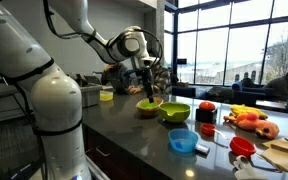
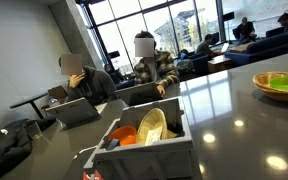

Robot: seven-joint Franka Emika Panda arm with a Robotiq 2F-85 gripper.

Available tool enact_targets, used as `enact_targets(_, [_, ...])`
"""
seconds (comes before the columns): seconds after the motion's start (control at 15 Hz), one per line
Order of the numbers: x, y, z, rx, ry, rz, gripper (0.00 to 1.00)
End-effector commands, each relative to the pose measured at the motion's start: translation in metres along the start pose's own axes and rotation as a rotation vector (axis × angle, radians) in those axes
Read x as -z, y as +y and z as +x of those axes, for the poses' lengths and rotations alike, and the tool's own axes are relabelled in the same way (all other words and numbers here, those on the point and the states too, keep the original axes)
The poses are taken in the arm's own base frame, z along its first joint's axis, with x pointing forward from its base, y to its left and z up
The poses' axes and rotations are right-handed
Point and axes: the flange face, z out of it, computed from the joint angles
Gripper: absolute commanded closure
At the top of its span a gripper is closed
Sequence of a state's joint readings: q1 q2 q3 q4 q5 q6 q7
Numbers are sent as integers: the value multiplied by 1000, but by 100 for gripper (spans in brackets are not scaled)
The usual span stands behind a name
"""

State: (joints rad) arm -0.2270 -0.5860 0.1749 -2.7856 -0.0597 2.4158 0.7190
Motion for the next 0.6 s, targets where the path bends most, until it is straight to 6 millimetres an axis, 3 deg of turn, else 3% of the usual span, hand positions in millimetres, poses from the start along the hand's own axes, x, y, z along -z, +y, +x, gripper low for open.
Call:
enact_targets(0.0, [-21, 5, 19, -178, 53, 13, 0])
enact_targets(0.53, [-36, 2, 36, -395, 90, 126, 0])
